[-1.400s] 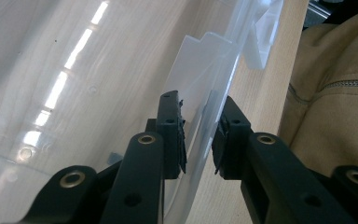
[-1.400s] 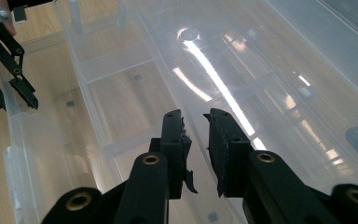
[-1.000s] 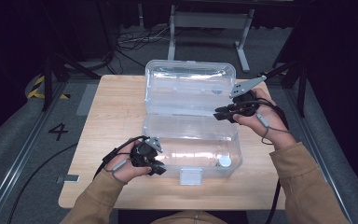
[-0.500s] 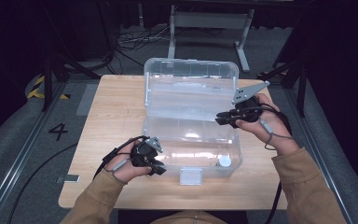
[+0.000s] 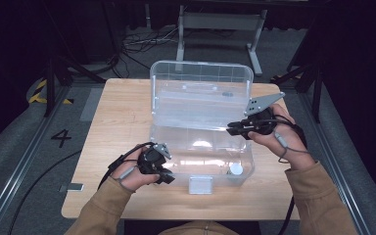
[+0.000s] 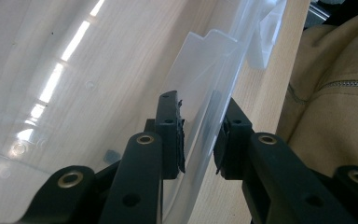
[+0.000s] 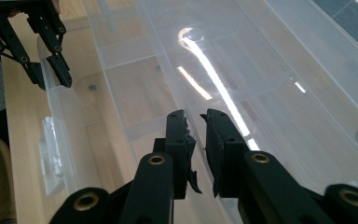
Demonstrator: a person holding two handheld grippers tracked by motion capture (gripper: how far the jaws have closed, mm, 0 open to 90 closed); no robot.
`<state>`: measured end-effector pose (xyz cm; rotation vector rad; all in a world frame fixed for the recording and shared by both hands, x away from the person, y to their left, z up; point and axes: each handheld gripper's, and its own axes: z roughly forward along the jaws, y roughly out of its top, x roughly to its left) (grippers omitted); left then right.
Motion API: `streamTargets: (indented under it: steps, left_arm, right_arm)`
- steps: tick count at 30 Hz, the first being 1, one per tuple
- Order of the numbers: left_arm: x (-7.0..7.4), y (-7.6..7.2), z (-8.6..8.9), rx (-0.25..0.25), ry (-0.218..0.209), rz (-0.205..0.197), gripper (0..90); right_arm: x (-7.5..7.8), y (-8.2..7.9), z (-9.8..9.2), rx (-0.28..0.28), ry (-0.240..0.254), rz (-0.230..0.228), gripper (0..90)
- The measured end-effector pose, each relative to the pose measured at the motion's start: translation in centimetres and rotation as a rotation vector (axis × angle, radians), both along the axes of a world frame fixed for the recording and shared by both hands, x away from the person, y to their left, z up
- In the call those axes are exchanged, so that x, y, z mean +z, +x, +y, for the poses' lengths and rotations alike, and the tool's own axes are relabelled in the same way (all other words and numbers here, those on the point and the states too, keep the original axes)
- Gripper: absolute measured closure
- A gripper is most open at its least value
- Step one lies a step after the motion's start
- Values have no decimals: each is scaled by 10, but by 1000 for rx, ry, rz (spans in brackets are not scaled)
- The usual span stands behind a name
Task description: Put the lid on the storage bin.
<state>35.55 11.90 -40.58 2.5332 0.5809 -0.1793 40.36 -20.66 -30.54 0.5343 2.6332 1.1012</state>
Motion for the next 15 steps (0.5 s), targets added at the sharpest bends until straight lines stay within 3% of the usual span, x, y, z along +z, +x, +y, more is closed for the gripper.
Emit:
streamTargets:
  steps: [15]
  left_arm:
    - [1, 1, -3, -8, 47, 5, 747]
  right_arm:
    - [-6, -16, -1, 7, 7, -16, 793]
